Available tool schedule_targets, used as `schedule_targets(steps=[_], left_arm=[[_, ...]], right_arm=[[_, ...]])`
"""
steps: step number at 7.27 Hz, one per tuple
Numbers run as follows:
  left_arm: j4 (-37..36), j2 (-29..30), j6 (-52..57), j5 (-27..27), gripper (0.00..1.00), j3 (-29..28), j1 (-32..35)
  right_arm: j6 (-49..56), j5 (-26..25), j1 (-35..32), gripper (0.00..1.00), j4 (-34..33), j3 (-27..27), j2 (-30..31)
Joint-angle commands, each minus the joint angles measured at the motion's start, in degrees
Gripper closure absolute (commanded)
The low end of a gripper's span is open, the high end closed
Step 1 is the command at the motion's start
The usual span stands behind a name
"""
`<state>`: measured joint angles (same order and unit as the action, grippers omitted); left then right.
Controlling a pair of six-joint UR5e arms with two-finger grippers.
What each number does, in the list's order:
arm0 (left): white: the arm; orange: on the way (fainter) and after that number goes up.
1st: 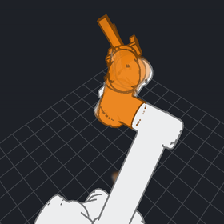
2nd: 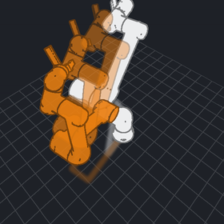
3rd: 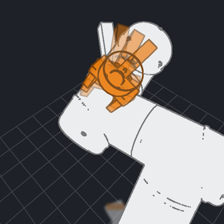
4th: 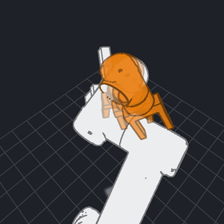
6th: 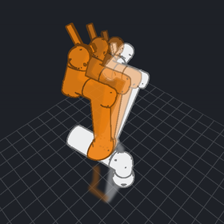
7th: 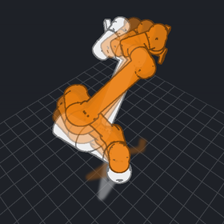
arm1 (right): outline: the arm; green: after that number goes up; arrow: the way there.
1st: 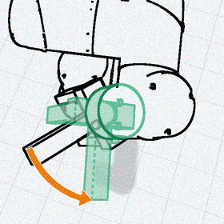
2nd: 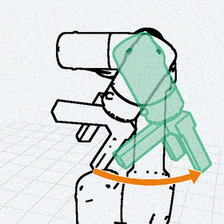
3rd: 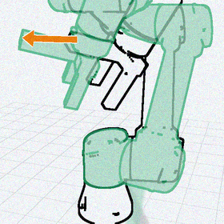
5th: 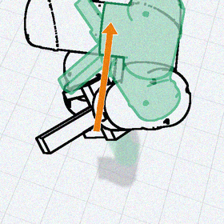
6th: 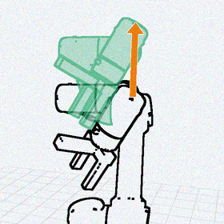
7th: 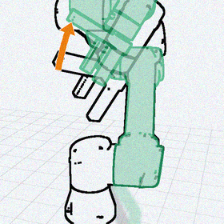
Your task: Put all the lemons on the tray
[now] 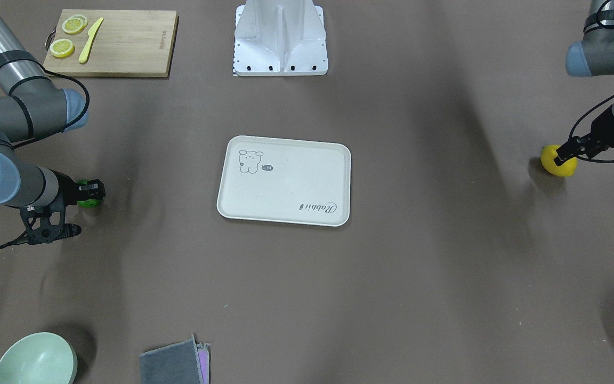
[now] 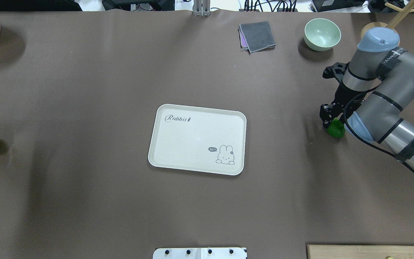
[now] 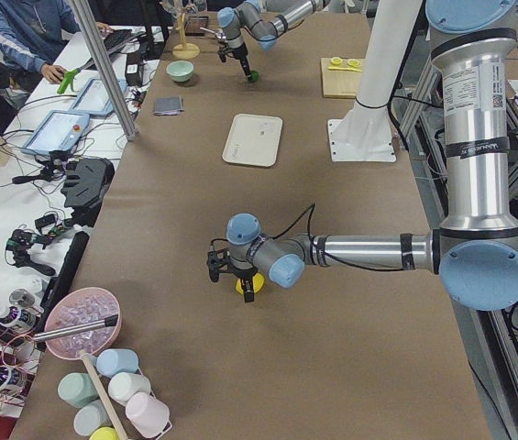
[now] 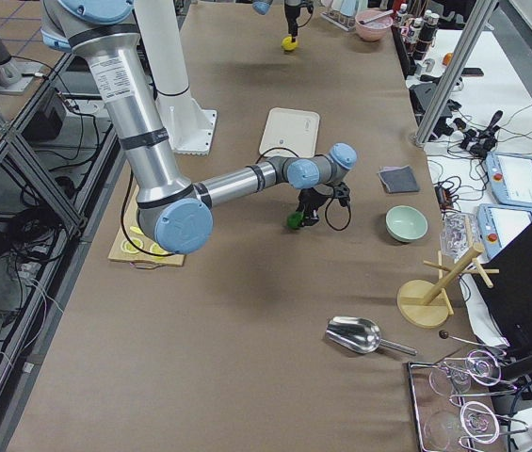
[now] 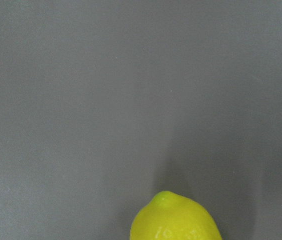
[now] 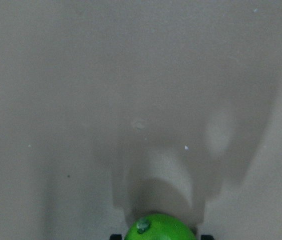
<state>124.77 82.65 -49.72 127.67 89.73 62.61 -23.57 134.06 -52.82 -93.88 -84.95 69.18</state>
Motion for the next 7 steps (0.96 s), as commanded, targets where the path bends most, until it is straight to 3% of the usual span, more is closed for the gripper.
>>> schedule_targets(steps=[1, 3, 5, 7], left_arm=[[0.48, 0.32, -2.29, 0.03, 0.07, -0.08, -0.65], [1.62, 0.23, -3.18, -0.06, 0.29, -0.08, -1.27], [2.85, -0.12, -3.80, -0.06, 0.74, -0.17, -1.44], [2.33, 0.05, -3.80, 0.38, 0.77, 0.70, -1.36]], right_arm=[[-0.16, 0.41, -0.18, 0.74, -0.07, -0.04, -0.01], [-0.34, 3.55, -3.67, 0.74, -0.25, -1.01, -2.19], [-5.48, 5.68, -3.00, 0.73, -0.78, -3.29, -5.00], [-14.88, 5.51, -0.28, 0.73, -0.69, -3.21, -9.92]])
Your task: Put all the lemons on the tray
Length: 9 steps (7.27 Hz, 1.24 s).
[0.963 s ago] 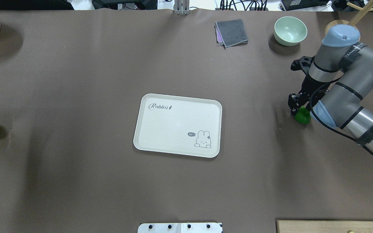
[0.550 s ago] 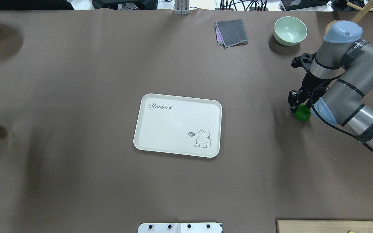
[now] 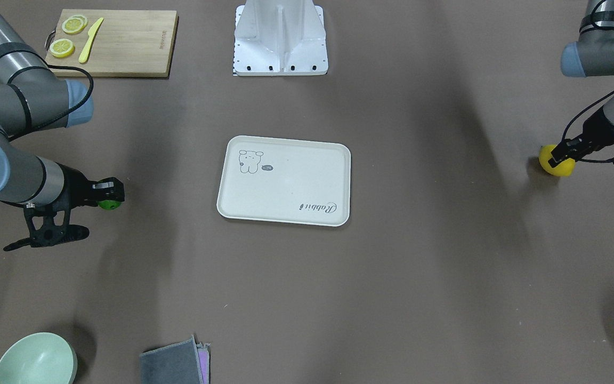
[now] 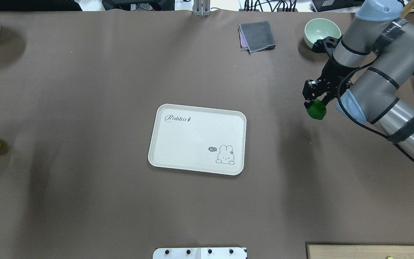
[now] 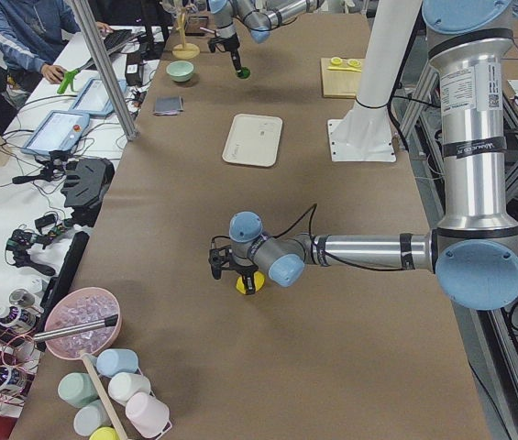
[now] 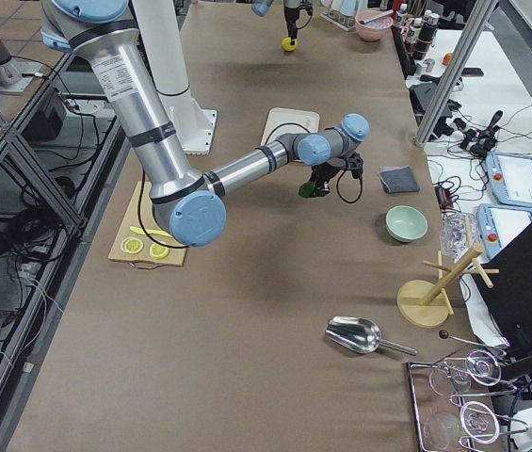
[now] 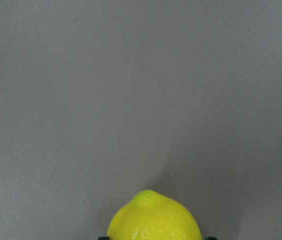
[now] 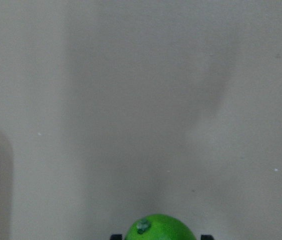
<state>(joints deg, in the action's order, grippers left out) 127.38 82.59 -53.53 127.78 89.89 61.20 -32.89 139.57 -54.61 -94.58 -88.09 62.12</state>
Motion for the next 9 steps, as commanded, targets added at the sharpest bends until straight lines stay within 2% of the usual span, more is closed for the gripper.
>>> schedule_targets(steps=[1, 2, 3, 5, 7, 9], left_arm=[[-0.64, 0.11, 0.26, 0.53, 1.00, 1.25, 0.06], [-2.30, 0.46, 0.27, 0.71, 1.00, 2.38, 0.06], [-7.88, 1.94, 0.53, 3.15, 1.00, 4.92, 0.15], [-18.34, 6.85, 0.62, 3.61, 1.00, 9.67, 0.24], [-31.96, 17.28, 0.62, 3.44, 1.00, 11.97, 0.24], [-39.63, 26.09, 0.53, 2.82, 1.00, 12.32, 0.24]], right_arm=[[-11.69, 0.00, 2.91, 0.73, 0.28, 0.20, -4.79], [-14.89, 0.00, 4.15, 0.73, 0.37, 0.29, -6.47], [-15.35, -0.08, 5.55, 0.73, 0.37, 0.72, -7.70], [-17.63, -0.70, 8.27, 0.73, 0.36, 3.17, -11.56], [-17.64, -1.49, 10.48, 0.73, 0.63, 8.87, -17.09], [-17.64, -1.75, 12.32, 0.73, 3.15, 12.57, -19.92]])
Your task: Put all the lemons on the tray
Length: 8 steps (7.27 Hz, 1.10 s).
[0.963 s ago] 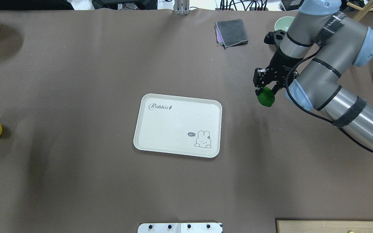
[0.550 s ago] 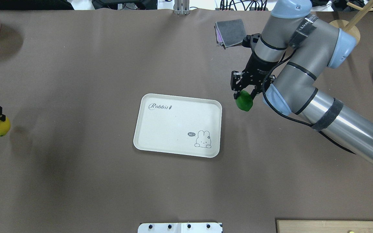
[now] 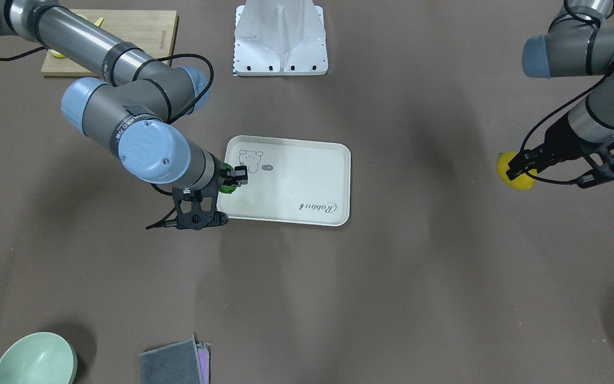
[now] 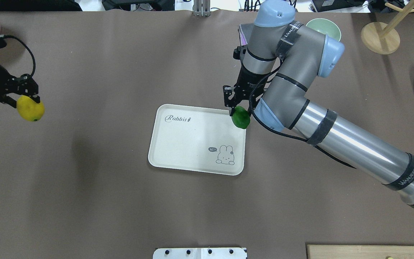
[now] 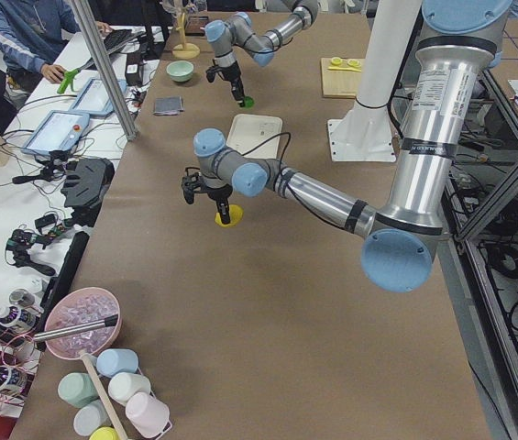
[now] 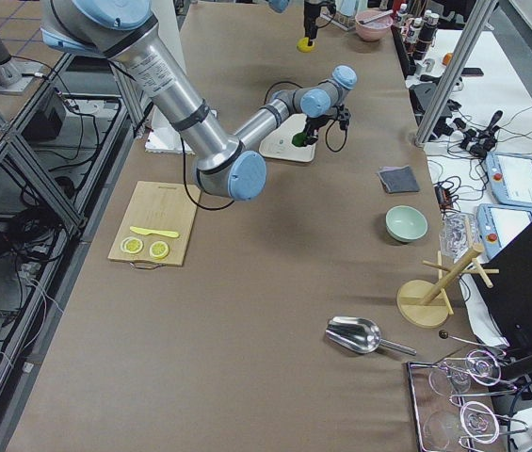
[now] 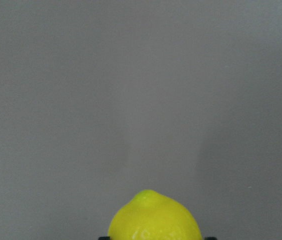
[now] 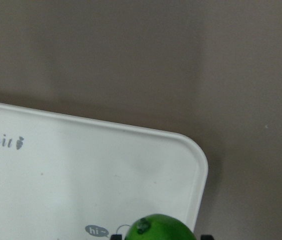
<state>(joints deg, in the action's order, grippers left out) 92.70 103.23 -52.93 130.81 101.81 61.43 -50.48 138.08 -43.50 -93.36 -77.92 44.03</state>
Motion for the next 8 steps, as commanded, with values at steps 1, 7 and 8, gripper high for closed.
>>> schedule_targets(steps=[1, 7, 8], left_arm=[[-9.68, 9.23, -0.68, -0.20, 1.00, 1.63, 0.00], [-13.33, 20.33, -10.96, -6.68, 1.00, 1.99, -9.80], [-13.33, 22.60, -11.32, -8.97, 1.00, 1.12, -12.63]], right_arm=[[-0.06, -0.62, 2.18, 0.73, 4.73, 4.86, -2.80], [0.64, -0.98, -1.38, 0.00, 4.94, 5.15, -1.84], [0.91, 0.68, -3.76, 0.00, 4.94, 4.80, -0.36]])
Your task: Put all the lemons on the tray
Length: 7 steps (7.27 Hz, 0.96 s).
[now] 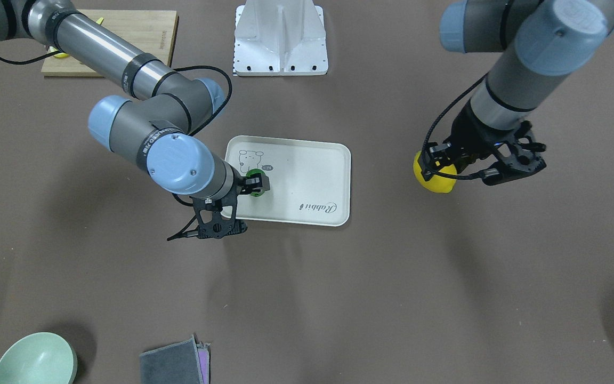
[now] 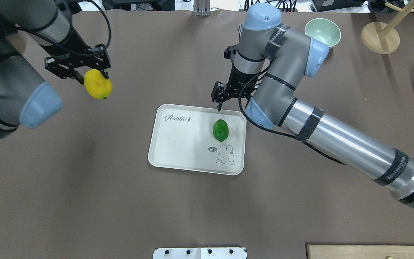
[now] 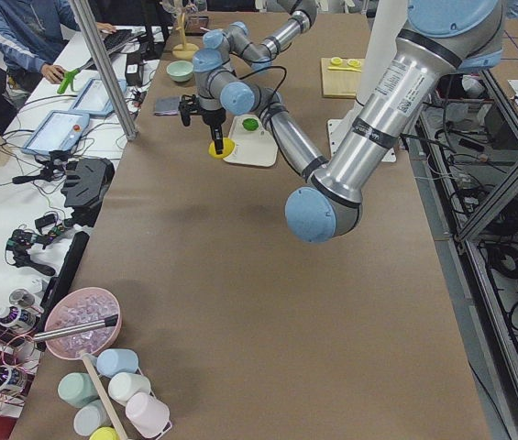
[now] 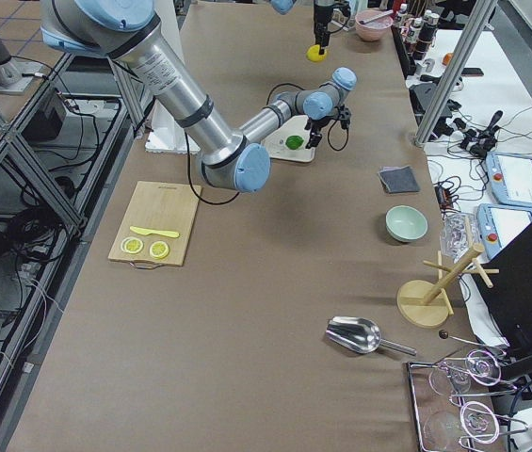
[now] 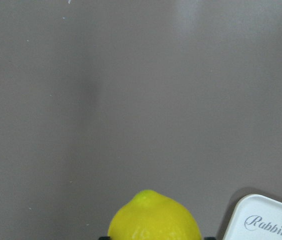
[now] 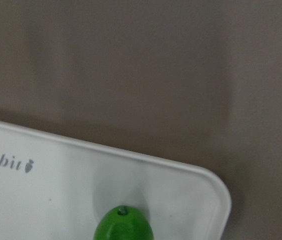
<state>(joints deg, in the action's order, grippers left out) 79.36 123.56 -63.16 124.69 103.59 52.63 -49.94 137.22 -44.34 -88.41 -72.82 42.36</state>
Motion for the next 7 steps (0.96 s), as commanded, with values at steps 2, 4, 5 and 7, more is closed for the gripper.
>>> schedule_targets(steps=[2, 4, 5, 7], left_arm=[[0.09, 4.49, -3.54, -4.27, 1.00, -0.94, -7.17], [0.09, 7.56, -8.62, -5.33, 1.00, -1.37, -9.20], [0.09, 8.36, -10.21, -6.99, 1.00, -1.46, -11.48], [1.05, 8.45, -10.67, -12.61, 1.00, -4.08, -16.92]], right_arm=[[1.16, 3.92, -8.19, 0.00, 0.77, -0.83, 5.16], [11.75, 4.11, -13.03, 0.00, 2.98, -1.87, 8.95], [14.32, 4.11, -13.75, 0.00, 2.81, -4.75, 11.83], [18.18, 4.11, -15.24, 0.00, 3.24, -12.06, 19.91]])
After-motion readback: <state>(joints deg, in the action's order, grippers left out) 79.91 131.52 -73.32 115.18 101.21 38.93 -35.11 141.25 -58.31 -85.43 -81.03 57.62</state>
